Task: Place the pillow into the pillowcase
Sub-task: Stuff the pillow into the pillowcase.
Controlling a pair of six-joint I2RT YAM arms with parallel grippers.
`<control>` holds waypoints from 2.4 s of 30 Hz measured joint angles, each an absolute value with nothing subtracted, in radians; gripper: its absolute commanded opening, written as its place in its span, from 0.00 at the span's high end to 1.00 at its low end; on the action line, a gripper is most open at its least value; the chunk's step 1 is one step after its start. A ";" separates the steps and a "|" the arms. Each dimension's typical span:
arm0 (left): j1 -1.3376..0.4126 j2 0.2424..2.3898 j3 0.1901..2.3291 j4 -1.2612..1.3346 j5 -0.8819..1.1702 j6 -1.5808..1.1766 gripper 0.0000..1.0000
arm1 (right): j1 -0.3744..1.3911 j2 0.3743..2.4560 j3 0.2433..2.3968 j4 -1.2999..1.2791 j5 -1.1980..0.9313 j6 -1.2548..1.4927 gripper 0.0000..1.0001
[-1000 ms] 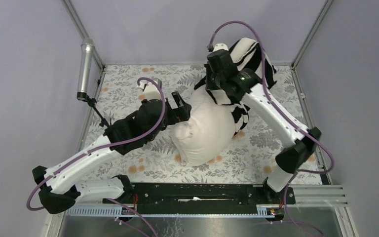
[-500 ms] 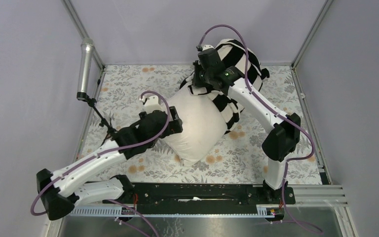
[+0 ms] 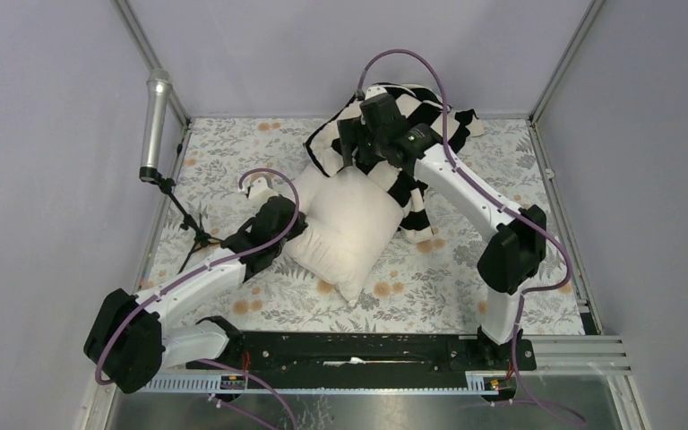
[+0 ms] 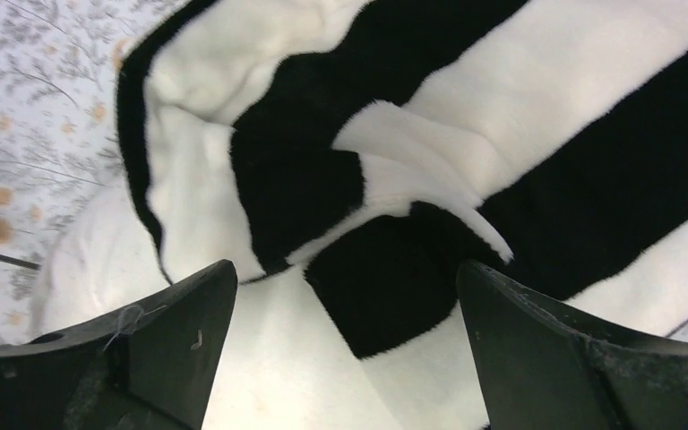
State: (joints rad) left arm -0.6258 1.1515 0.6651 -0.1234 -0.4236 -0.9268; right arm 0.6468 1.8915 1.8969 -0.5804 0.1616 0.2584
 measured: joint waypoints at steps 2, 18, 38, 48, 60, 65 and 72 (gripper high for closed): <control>-0.623 1.151 0.650 -0.099 -0.418 -0.937 1.00 | 0.648 1.869 1.848 -0.553 0.178 0.223 0.09; -0.585 1.154 0.638 -0.068 -0.359 -0.947 1.00 | 0.781 1.785 1.529 -0.223 0.448 -0.197 0.35; -0.529 1.148 0.648 -0.109 -0.335 -0.968 1.00 | 1.057 1.858 1.842 -0.492 0.372 0.034 1.00; -0.518 1.146 0.675 -0.094 -0.291 -1.046 1.00 | 0.901 1.765 1.571 -0.462 0.244 0.216 0.30; -0.469 1.195 0.771 -0.166 -0.219 -0.949 1.00 | 0.833 1.293 1.210 -0.448 0.422 0.272 0.00; -0.427 1.240 0.825 -0.199 -0.163 -0.900 1.00 | 0.763 1.182 0.987 -0.363 0.419 0.285 0.00; -0.355 1.306 0.921 -0.278 -0.051 -0.820 0.87 | 0.765 1.300 0.930 -0.240 0.400 0.278 0.00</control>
